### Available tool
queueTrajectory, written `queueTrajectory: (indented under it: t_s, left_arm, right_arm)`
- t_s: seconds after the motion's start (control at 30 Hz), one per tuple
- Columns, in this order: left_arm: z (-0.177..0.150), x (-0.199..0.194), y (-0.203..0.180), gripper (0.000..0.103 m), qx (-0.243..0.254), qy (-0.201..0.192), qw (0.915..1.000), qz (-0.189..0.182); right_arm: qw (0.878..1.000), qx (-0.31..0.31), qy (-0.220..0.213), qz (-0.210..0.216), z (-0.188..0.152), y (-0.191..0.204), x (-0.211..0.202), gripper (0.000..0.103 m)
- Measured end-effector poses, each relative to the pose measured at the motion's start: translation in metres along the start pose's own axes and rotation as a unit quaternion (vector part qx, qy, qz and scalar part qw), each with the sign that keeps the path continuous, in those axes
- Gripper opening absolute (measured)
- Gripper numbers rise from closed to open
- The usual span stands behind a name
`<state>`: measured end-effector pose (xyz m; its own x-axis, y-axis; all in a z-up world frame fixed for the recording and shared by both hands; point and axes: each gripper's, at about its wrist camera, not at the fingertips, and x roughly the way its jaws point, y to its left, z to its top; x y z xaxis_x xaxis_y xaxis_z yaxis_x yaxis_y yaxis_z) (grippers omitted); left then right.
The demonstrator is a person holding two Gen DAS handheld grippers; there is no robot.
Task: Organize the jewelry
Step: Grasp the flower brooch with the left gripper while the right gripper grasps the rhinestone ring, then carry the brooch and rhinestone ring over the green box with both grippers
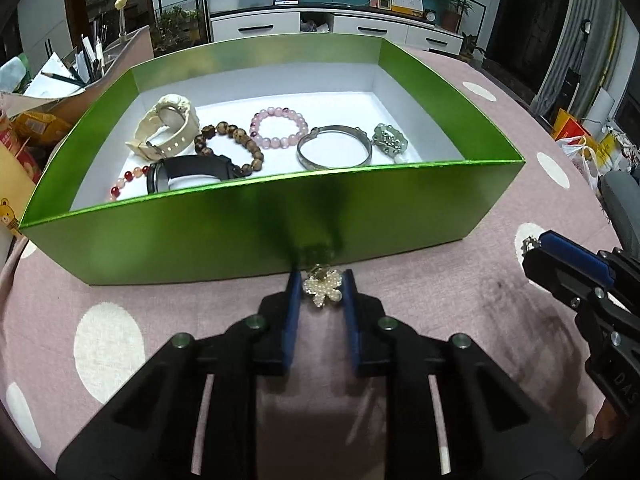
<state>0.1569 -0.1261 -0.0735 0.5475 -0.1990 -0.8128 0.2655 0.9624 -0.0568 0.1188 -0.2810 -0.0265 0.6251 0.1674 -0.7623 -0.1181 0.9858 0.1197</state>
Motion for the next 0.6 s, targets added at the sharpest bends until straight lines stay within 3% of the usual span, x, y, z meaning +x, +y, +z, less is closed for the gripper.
queueTrajectory:
  t_s: [0.6]
  left_arm:
    - [-0.011,-0.01,0.009,0.02,-0.007,0.004,1.0,-0.004]
  right_arm:
    - [1.0,-0.01,0.005,0.0,-0.004,0.007,0.002,0.02]
